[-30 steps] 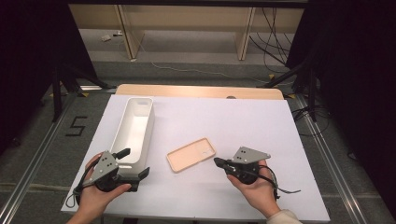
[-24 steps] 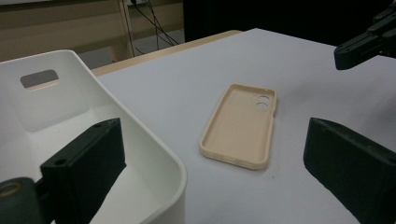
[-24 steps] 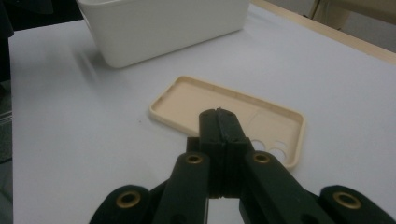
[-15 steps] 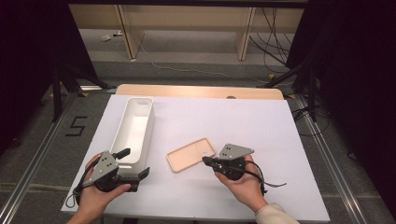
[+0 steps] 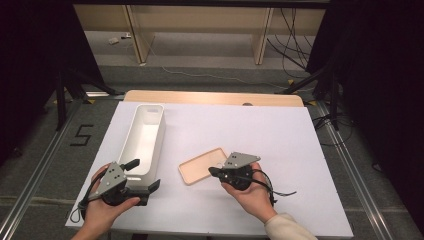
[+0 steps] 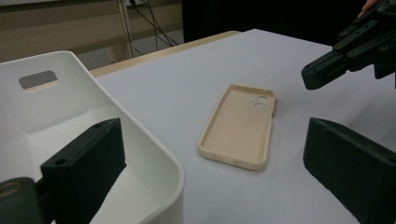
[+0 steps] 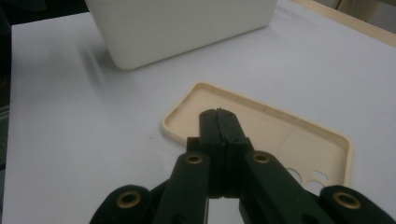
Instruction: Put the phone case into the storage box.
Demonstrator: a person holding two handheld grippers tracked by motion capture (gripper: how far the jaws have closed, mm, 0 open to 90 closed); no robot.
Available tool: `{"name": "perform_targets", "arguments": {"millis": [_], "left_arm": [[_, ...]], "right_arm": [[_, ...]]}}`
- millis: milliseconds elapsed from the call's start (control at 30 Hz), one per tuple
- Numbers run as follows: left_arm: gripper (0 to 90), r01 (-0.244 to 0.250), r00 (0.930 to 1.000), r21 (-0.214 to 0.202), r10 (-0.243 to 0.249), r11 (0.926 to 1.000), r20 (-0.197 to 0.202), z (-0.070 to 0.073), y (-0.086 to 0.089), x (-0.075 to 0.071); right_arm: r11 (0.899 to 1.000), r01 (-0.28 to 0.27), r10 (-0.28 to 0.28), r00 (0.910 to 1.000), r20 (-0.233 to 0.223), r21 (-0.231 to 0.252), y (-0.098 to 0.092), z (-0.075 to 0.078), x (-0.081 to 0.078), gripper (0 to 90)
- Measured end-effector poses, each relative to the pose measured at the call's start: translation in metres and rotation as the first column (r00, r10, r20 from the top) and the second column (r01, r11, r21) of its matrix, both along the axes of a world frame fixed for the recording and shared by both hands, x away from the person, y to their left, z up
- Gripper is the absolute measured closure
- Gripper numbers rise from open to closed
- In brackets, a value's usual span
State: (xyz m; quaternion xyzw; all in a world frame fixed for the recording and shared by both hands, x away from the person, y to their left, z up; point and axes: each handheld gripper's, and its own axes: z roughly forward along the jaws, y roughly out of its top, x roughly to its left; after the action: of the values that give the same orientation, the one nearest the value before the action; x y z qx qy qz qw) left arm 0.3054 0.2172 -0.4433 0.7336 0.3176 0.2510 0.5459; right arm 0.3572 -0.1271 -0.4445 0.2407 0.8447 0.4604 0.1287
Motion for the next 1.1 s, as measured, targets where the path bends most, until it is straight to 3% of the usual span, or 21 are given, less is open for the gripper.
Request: {"name": "perform_targets", "arguments": {"millis": [1100], "left_arm": [[5.1,0.001,1.0000,-0.004,-0.001,1.0000,0.001,0.001,0.000,-0.001]], "right_arm": [[0.999,-0.040,0.039,0.9984,-0.041,-0.034,0.038,-0.013,0.016,90.0]]}}
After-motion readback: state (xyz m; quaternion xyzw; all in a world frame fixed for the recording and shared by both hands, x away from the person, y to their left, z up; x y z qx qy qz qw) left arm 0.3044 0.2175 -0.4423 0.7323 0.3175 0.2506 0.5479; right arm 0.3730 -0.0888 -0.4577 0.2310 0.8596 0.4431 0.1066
